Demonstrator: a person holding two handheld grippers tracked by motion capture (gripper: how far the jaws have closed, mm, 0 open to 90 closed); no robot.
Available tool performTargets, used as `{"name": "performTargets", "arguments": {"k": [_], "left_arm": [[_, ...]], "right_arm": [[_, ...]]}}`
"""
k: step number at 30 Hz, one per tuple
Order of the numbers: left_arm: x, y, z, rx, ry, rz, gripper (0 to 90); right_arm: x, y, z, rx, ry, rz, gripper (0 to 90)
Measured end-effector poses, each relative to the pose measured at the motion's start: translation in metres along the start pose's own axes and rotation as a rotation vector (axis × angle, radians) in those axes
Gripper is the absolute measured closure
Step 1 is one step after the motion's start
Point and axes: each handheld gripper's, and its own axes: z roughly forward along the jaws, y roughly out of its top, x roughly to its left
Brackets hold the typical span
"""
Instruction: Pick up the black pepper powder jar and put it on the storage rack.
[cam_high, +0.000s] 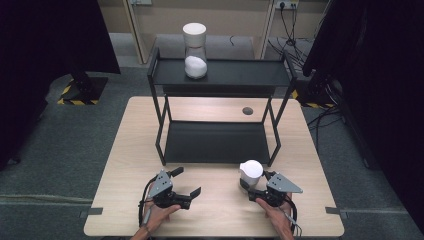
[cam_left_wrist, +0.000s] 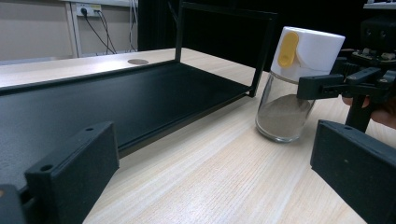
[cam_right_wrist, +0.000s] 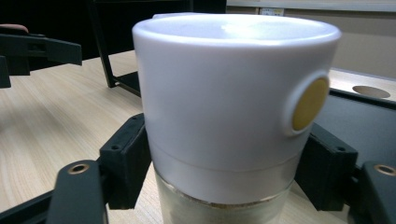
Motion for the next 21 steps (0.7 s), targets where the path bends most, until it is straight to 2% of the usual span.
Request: {"name": "performTargets", "arguments": {"k": [3, 7, 14, 21], "left_arm": [[-0.0002, 0.0002, 0.0002, 0.002, 0.0, 0.002, 0.3], [-0.0005, 0.0, 0.0, 0.001, 0.001, 0.001, 0.3], [-0.0008, 0.0, -0.0004, -0.002, 0.002, 0.002, 0.4], [0.0, -0.0001, -0.0004, -0.002, 0.004, 0.0, 0.4]], "right_arm": [[-0.002, -0.0008, 0.0011, 0.001, 0.006, 0.014, 29.7], [0.0002, 0.0017, 0.0025, 0.008, -0.001, 0.0, 30.2], [0.003, 0.0037, 0.0005, 0.014, -0.013, 0.007, 30.4], [0.0057, 0.0081, -0.0055, -0.02, -0.011, -0.001, 30.5]]}}
